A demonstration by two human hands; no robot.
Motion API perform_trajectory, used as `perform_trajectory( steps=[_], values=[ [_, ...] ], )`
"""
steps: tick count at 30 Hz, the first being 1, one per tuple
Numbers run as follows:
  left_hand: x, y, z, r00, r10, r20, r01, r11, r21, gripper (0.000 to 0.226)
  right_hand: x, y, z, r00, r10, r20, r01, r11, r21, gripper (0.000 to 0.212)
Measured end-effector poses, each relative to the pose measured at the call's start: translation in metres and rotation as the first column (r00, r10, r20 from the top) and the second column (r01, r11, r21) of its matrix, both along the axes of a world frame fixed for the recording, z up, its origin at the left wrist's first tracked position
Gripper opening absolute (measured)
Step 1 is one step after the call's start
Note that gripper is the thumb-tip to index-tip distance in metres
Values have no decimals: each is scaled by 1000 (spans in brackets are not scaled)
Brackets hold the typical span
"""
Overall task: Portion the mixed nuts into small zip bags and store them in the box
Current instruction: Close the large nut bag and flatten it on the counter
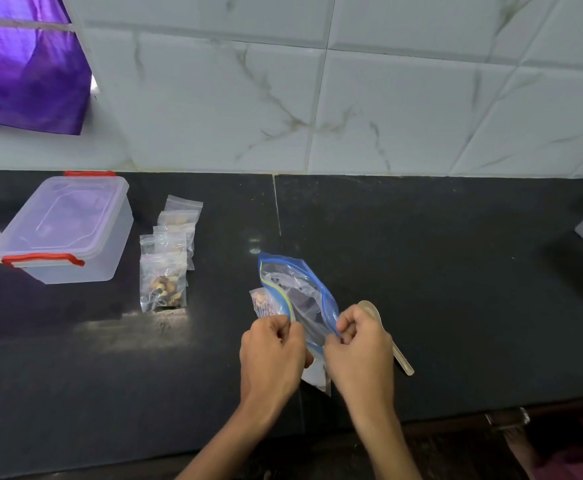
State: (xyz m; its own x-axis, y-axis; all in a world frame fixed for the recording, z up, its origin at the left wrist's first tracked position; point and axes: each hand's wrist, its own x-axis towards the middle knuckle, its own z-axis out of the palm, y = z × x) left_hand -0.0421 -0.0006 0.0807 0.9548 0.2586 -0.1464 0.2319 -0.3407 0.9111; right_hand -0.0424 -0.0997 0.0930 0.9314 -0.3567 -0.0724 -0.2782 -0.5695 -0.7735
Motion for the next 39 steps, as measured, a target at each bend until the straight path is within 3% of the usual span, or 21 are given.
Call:
perform_trajectory(
  steps=[2, 4, 8, 12, 14, 17, 20, 25, 30, 32, 36, 39],
  values=[
    [1, 1, -1, 1000, 15, 18, -16, 1000, 15, 33, -2, 8, 8, 994, 98, 49, -84, 969, -233, 26],
    [5, 6, -1, 999, 35, 32, -36, 999, 21, 36, -1, 8, 13, 985, 173, 8, -162, 935, -317, 23],
    [19, 27, -2, 989, 133, 69, -126, 988, -88, 39, 2, -8, 22, 985, 168, 41, -159, 973, -167, 18],
    [47, 59, -1, 947, 271, 173, -233, 949, -211, 23, 33, -21, 28, 980, 99, 170, -100, 995, -1, 16],
    [67, 75, -5, 963, 193, 186, -151, 964, -220, 6, 58, -19, 26, 981, 162, 108, -166, 985, 37, 10],
    [94, 90, -19, 990, -102, 99, 112, 988, -102, 19, 93, -8, 18, 940, 335, -65, -331, 942, 60, 25],
    [107, 89, -25, 959, -279, 52, 283, 952, -116, 14, 116, 7, 11, 874, 462, -152, -469, 883, -18, 31],
    [115, 83, -26, 940, -308, 148, 337, 909, -247, 18, 129, 18, 4, 866, 493, -87, -500, 858, -116, 11],
    [126, 80, -39, 937, -249, 247, 311, 914, -261, 19, 130, 17, 15, 855, 512, -78, -518, 849, -108, 15],
    [130, 77, -39, 940, -195, 281, 262, 938, -226, 20, 126, 11, 25, 828, 528, -189, -552, 825, -117, 25],
    [129, 76, -40, 968, 13, 250, 42, 976, -214, 7, 105, -11, 40, 678, 391, -622, -546, 835, -70, 31],
    [99, 75, -39, 969, 199, 149, -171, 968, -183, 23, 85, -19, 35, 611, 369, -700, -474, 879, 50, 28]
  ],
)
